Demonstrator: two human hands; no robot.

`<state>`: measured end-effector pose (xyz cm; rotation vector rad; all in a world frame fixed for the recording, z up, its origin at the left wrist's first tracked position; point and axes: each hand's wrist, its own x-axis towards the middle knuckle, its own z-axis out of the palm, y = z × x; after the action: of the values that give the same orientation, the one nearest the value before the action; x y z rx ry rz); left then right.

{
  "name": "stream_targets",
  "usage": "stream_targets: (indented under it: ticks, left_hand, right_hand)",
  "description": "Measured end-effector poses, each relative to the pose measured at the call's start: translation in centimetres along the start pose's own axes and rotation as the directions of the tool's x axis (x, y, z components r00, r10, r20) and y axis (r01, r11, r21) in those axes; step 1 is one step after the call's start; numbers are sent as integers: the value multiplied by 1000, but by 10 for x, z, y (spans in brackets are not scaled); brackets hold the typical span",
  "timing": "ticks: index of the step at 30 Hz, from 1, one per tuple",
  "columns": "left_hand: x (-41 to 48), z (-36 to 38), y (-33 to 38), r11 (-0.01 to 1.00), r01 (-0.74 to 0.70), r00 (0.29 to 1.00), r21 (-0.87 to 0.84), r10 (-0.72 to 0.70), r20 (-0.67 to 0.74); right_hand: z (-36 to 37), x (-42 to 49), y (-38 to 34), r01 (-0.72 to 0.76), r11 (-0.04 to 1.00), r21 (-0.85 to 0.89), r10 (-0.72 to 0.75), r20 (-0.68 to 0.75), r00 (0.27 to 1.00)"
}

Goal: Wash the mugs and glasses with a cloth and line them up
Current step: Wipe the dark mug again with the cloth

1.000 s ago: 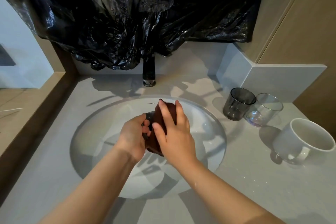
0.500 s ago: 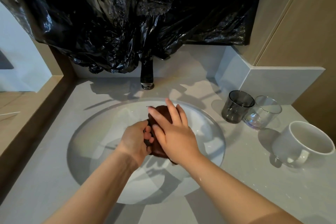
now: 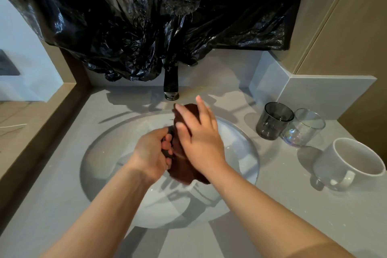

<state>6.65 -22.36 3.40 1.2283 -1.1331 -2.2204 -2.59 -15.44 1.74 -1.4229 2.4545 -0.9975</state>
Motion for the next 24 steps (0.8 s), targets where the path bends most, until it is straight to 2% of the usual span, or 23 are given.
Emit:
stream_targets:
  ticks: [2, 4, 5, 7, 9, 10, 11, 12, 14, 15, 16, 17, 18, 20, 21, 22, 23, 24]
  left_hand:
    - [1, -3, 8, 999, -21, 1000, -36, 20, -19]
    - [2, -5, 7, 999, -31, 999, -31, 30, -34]
    - [1, -5, 4, 1000, -25, 999, -16, 25, -31]
    - [-1, -3, -4, 1000, -8, 1000, 24, 9, -13]
    - [-3, -2, -6, 1000, 2, 1000, 28, -2, -3]
    - [-2, -1, -5, 1000, -6, 1000, 13, 6, -5]
    - [-3, 1, -3, 1000, -26, 1000, -6, 26, -8]
    - [-2, 1, -1, 998, -56, 998, -33, 56, -15]
    - [-4, 6, 0, 992, -117, 993, -46, 117, -9]
    - [-6, 8, -1, 991, -130, 991, -12, 130, 0]
    - [-8, 9, -3, 990, -135, 991, 34, 135, -1]
    - [-9, 10, -4, 988, -138, 990, 69, 139, -14]
    - [-9, 8, -5, 987, -132, 990, 90, 135, -27]
    - [-6, 5, -3, 991, -109, 993, 81, 112, -32]
    - [-5, 5, -2, 992, -105, 994, 65, 107, -31]
    - [-4, 4, 0, 993, -106, 994, 48, 107, -32]
    - [-4, 5, 1, 994, -107, 994, 29, 108, -33]
    - [-3, 5, 1, 994, -105, 994, 13, 106, -40]
  right_hand:
    - [14, -19, 4, 163, 974, -159, -168, -18, 986]
    - [20, -29, 13, 231, 953, -194, -242, -32, 970]
    - [18, -25, 16, 197, 971, -134, -202, -30, 979]
    - [11, -3, 16, -3, 988, 155, 7, -25, 1000]
    - [0, 20, 15, -199, 846, 495, 248, -36, 968]
    - [-4, 25, 12, -238, 790, 565, 321, -51, 946]
    - [-4, 22, 8, -259, 792, 554, 341, -49, 939]
    - [-1, 15, 2, -257, 843, 473, 313, -42, 949]
    - [13, -9, -14, -117, 987, 110, 119, -17, 993]
    - [20, -20, -19, -35, 998, -53, 34, -23, 999]
    - [24, -24, -19, -4, 997, -81, -1, -59, 998]
    - [22, -19, -14, -27, 1000, -4, 26, -99, 995]
    - [19, -9, -10, -95, 977, 191, 119, -119, 986]
    - [8, 11, 5, -249, 785, 568, 330, -42, 943]
    - [5, 16, 9, -276, 684, 675, 394, -22, 919]
    - [5, 15, 5, -285, 687, 668, 409, -32, 912]
    - [8, 9, 1, -264, 776, 573, 368, -71, 927]
    - [13, 0, -6, -195, 906, 376, 259, -127, 958]
